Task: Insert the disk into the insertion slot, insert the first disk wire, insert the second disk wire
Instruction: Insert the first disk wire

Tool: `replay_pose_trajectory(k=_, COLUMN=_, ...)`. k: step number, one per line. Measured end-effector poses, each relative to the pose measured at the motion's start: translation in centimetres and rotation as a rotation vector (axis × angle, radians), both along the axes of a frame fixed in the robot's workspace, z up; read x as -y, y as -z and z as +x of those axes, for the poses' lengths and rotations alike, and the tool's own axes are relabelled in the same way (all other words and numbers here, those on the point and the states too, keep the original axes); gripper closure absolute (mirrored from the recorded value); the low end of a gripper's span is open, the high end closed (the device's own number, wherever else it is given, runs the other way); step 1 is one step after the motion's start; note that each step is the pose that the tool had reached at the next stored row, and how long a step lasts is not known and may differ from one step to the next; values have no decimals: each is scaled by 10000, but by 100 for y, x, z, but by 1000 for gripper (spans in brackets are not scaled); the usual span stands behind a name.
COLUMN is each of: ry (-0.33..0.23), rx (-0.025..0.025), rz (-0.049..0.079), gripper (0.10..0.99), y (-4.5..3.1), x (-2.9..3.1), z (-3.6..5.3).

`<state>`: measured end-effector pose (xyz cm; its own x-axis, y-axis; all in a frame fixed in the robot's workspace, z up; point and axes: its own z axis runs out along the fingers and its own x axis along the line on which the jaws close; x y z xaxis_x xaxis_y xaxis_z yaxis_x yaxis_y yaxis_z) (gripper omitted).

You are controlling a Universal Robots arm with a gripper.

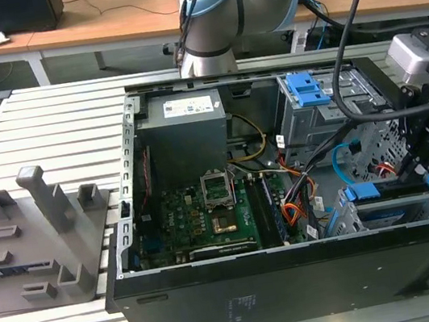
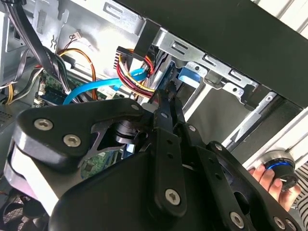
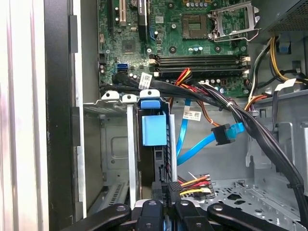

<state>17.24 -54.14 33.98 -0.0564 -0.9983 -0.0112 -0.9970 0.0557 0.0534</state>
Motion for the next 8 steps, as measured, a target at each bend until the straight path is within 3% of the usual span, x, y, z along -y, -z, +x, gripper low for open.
replay_pose_trajectory(k=7, ry=0, rx=-2, rz=12, gripper=914, y=41, x=-1, z=0)
replay_pose_trajectory(k=8, ry=0, rx=-1, rz=1, gripper=851, y=21, x=0, z=0)
